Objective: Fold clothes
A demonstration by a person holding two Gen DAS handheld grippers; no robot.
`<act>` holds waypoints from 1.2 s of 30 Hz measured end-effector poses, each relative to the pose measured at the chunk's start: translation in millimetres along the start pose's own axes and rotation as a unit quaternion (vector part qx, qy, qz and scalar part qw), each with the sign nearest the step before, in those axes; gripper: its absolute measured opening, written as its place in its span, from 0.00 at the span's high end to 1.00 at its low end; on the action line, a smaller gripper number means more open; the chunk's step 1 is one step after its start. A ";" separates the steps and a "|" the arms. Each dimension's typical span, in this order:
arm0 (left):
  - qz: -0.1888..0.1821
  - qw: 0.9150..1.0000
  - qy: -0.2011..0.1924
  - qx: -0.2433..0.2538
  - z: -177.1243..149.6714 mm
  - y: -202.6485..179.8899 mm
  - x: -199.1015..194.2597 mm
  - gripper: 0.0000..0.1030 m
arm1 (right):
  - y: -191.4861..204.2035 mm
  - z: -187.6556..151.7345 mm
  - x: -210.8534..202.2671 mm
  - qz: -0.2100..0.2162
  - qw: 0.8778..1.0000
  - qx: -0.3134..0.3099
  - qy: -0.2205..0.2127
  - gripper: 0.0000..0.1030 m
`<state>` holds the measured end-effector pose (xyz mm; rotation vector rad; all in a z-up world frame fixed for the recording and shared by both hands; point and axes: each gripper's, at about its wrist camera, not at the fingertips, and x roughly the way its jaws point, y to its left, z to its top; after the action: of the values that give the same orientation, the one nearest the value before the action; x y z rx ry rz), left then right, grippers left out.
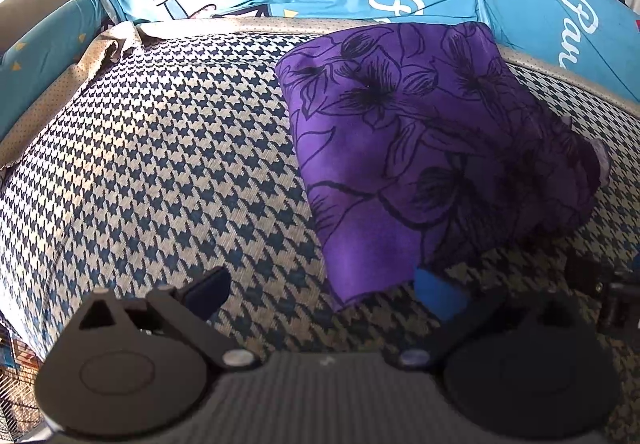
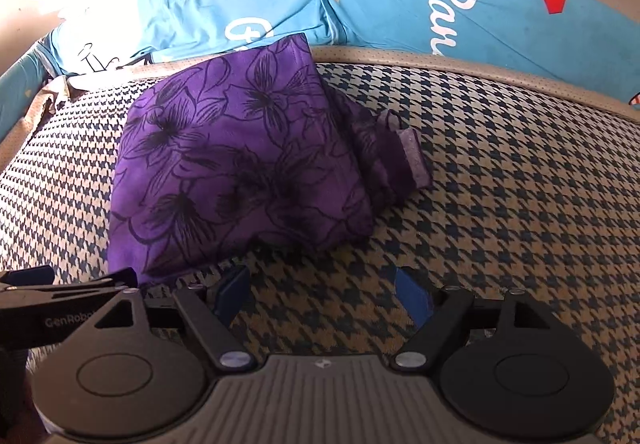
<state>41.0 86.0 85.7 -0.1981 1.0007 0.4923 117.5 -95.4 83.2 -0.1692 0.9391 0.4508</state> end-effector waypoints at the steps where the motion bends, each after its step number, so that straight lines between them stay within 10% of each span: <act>1: 0.000 1.000 0.000 -0.001 -1.3 -0.3 -0.4 0.00 | 0.7 -0.8 1.4 -0.004 1.000 -0.002 0.003 0.22; 36: -0.011 1.000 0.003 0.002 -8.4 -15.5 1.2 0.00 | -2.4 3.7 15.9 -0.017 0.999 -0.051 0.005 0.22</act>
<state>42.7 69.7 79.3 -0.2058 1.0039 0.4700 129.4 -91.6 72.4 -0.2807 0.9224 0.4664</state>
